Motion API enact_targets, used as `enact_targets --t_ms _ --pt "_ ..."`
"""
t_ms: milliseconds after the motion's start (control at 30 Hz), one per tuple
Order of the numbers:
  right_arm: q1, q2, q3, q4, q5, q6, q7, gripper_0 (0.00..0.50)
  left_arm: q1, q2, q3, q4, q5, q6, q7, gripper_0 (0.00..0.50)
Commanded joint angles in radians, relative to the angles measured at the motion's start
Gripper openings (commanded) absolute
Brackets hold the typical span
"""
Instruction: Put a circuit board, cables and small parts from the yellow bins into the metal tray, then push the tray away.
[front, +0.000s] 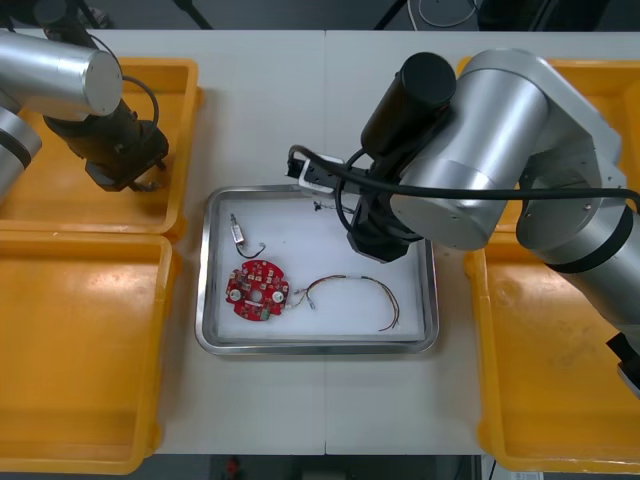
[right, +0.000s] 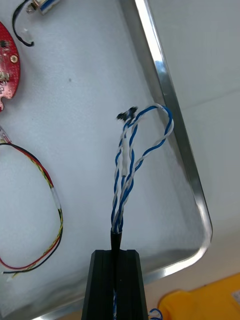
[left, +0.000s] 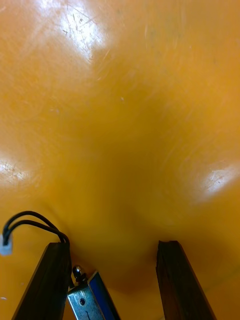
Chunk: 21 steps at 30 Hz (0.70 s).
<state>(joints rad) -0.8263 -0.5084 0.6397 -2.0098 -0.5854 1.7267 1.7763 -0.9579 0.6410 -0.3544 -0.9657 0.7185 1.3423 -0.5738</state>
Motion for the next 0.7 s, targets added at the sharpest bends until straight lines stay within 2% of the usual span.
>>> enact_targets --t_ms 33,67,100,167,333,700 --pt "-0.040 0.019 0.104 0.042 0.061 -0.076 0.100 0.000 0.011 0.002 -0.017 -0.007 0.024 -0.011 0.052 0.383" --pt "-0.040 0.021 0.115 0.051 0.073 -0.084 0.107 0.000 0.013 0.002 -0.017 -0.007 0.024 -0.011 0.051 0.250" --pt "-0.042 0.021 0.132 0.062 0.087 -0.098 0.121 0.000 0.015 0.002 -0.017 -0.007 0.025 -0.012 0.048 0.006" --pt "-0.042 0.021 0.155 0.092 0.121 -0.121 0.155 0.000 0.015 0.002 -0.024 -0.007 0.029 -0.015 0.043 0.000" --pt "-0.042 0.024 0.175 0.160 0.139 -0.164 0.218 0.000 0.015 0.003 -0.066 -0.007 0.025 -0.051 0.046 0.000" --pt "-0.042 0.031 0.239 0.279 0.162 -0.282 0.221 0.000 0.015 0.017 -0.038 -0.007 0.047 -0.049 0.026 0.000"
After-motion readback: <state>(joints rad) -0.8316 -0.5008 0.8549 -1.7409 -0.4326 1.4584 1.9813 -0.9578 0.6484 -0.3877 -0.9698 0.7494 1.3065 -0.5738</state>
